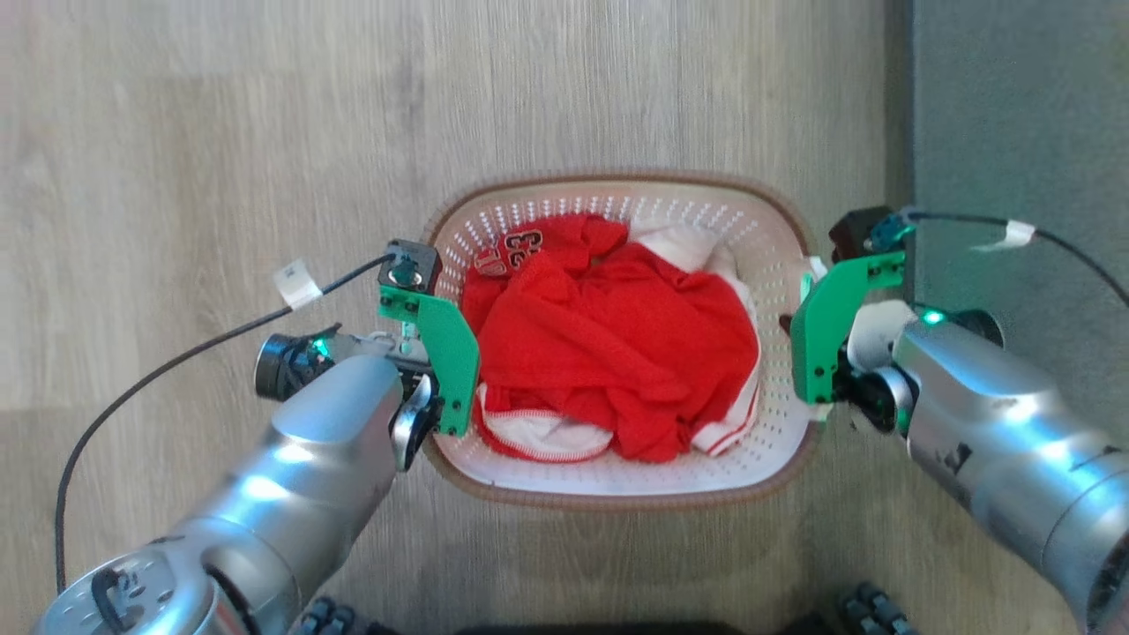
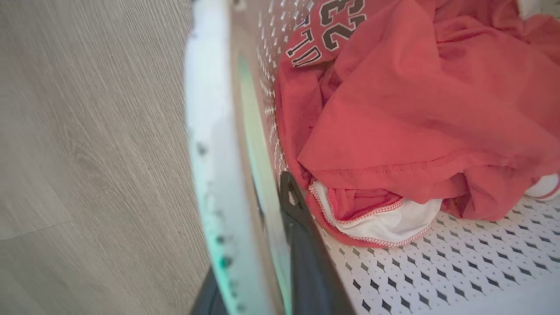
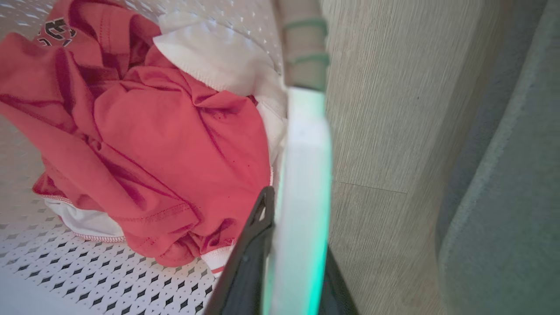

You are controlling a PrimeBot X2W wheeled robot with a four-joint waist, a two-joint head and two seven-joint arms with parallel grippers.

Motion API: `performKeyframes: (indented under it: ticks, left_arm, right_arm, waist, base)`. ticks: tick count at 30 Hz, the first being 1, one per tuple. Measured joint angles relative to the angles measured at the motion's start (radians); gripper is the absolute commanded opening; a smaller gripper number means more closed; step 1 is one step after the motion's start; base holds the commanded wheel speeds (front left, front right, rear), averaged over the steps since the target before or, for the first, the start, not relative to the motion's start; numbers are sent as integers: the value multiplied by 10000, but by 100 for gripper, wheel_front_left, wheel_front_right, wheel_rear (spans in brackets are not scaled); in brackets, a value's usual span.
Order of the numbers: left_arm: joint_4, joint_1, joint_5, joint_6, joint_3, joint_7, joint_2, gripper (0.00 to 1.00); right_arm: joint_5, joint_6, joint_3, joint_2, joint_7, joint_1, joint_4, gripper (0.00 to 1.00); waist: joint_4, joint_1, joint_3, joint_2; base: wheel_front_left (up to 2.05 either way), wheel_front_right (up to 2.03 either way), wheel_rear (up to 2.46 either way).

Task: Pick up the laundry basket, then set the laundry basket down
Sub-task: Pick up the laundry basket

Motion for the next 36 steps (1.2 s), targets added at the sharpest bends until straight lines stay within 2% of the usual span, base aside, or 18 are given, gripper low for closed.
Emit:
performKeyframes:
  ticks: [19, 28, 36]
  left_arm:
    - [589, 1535, -353, -1064, -119, 1714, 46, 0]
    - [888, 2186, -353, -1524, -140, 1856, 63, 0]
    - [899, 2755, -349, -1661, -180, 2057, 117, 0]
  right_arm:
    - [439, -77, 148, 336, 1145, 1793, -236, 0]
    - [543, -79, 232, 640, 1350, 2359, -36, 0]
    - [656, -79, 278, 941, 1492, 2825, 295, 0]
  waist:
    - [194, 0, -3737, 0]
    - [289, -1, -5367, 0]
    - [526, -1, -6361, 1]
  base:
    - [0, 0, 0]
    - [0, 0, 0]
    - [0, 0, 0]
